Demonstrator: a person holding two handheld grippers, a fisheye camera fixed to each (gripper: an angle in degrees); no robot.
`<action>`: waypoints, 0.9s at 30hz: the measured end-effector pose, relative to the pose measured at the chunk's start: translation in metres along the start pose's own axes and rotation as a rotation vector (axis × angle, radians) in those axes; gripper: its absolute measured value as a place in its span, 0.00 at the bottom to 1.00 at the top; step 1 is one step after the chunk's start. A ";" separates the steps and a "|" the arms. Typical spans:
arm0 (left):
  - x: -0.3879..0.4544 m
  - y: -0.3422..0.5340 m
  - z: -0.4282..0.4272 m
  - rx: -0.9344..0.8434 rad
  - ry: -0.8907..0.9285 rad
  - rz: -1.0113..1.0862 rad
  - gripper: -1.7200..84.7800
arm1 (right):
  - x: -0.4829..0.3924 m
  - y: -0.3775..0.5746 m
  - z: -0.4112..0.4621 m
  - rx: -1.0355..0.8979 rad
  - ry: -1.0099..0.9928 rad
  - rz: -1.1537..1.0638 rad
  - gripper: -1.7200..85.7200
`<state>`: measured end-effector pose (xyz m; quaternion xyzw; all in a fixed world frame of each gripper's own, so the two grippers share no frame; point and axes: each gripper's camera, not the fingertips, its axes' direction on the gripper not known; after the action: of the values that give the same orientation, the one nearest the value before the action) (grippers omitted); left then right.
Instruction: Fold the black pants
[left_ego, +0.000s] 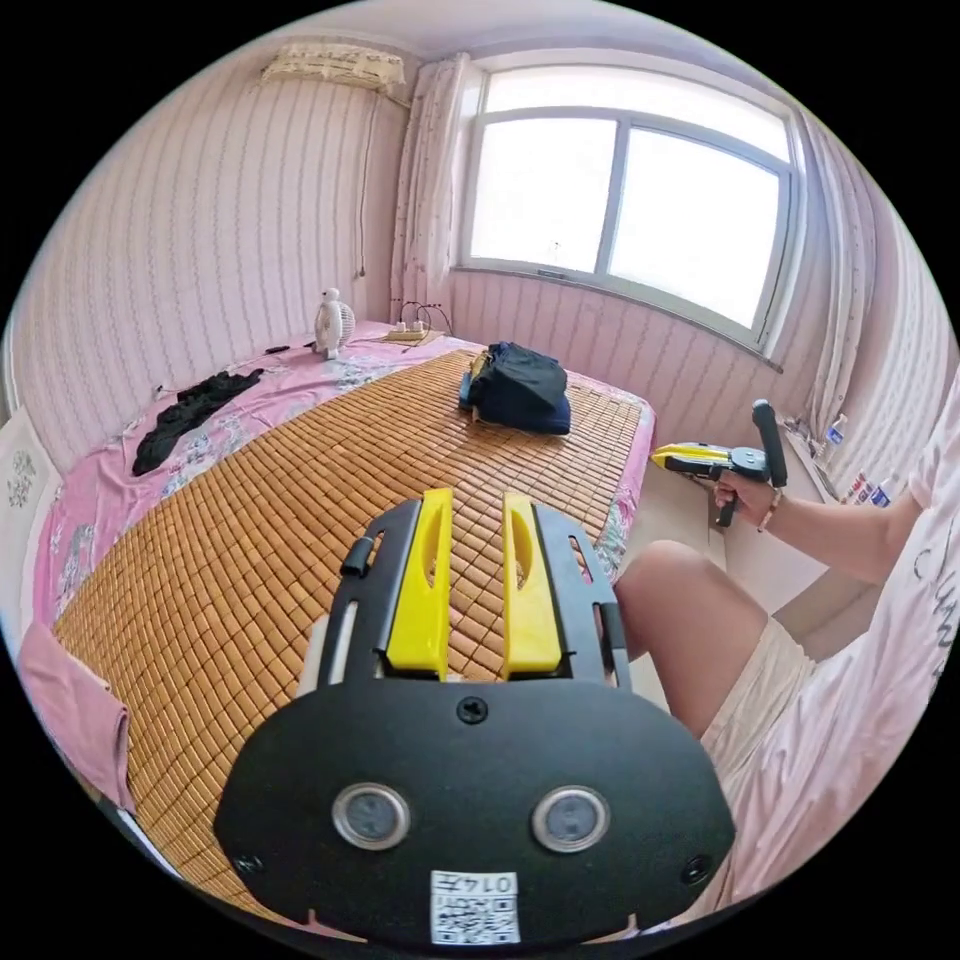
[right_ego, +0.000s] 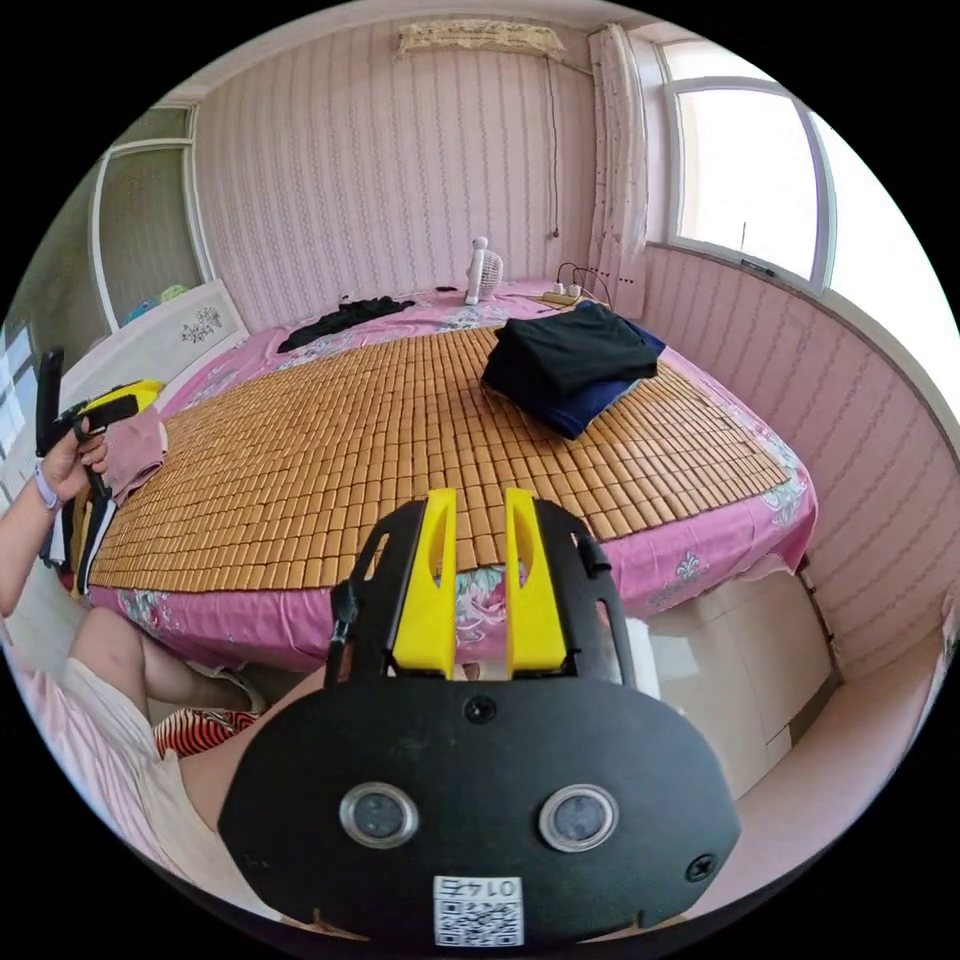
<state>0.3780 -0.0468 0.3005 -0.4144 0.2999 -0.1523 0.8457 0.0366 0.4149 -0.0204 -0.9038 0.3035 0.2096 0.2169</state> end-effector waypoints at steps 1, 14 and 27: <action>0.001 -0.026 0.026 -0.020 0.008 0.034 0.12 | 0.005 -0.003 0.005 0.006 -0.004 -0.005 0.11; 0.012 -0.240 0.308 -0.129 0.190 0.025 0.12 | 0.069 -0.129 0.150 0.044 0.045 -0.111 0.16; 0.010 -0.316 0.429 -0.257 0.114 0.011 0.03 | 0.132 -0.142 0.189 0.009 -0.029 -0.100 0.09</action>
<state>0.6549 0.0169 0.7512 -0.5083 0.3670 -0.1311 0.7680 0.1768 0.5551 -0.2043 -0.9137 0.2558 0.2102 0.2355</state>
